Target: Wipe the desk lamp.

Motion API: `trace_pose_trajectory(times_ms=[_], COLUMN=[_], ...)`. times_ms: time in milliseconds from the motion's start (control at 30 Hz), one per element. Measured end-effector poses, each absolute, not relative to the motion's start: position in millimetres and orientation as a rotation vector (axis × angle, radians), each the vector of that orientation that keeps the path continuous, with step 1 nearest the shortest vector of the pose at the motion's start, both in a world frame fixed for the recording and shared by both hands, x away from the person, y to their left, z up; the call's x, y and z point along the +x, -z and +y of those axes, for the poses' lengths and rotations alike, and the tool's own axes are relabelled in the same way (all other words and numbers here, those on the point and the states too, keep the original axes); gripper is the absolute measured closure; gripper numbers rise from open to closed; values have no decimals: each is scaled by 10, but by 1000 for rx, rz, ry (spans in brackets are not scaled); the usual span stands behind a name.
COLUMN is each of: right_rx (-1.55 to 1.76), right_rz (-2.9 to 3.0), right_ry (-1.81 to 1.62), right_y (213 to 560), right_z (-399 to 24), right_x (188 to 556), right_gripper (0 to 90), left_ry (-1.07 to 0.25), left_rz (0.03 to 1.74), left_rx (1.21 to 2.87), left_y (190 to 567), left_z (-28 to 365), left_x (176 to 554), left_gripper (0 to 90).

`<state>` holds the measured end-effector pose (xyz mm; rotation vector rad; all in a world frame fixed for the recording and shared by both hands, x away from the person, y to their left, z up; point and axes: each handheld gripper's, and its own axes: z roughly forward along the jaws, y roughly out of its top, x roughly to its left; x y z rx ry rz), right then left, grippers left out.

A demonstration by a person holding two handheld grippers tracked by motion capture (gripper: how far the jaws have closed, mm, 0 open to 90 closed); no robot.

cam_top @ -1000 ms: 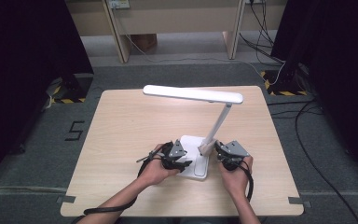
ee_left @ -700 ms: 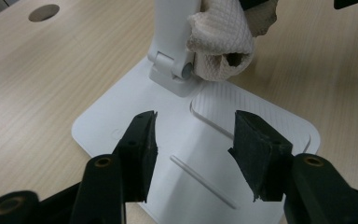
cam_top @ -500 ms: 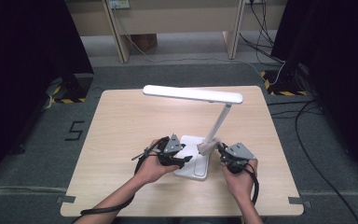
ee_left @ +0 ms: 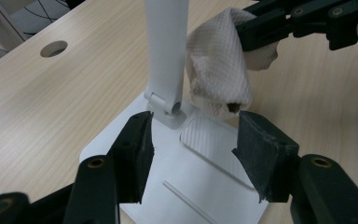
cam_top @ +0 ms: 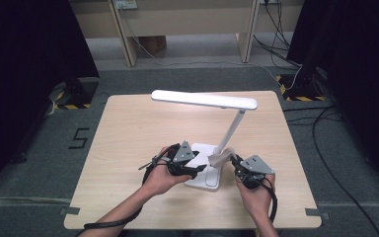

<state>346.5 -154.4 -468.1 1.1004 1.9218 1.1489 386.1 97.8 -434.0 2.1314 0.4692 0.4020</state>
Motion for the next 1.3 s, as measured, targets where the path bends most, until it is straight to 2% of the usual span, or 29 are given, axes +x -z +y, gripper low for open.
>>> trace_pose_trajectory(times_ms=[767,1033,1300], right_rx=[978,953,921], right_rz=[2013,2038,2062], right_ry=[-1226,-1243,-1267], right_y=[4528,4495,4469], right_z=[-1186,-1128,-1084], right_x=[3395,3420,3448], right_gripper=[817,817,816], left_ry=[-434,-461,-513], left_rz=[368,309,231], left_rx=[2103,2166,2239], left_y=[4106,4130,4251], left_z=[1018,1036,997], left_x=[3725,3788,3884], left_gripper=[403,392,469])
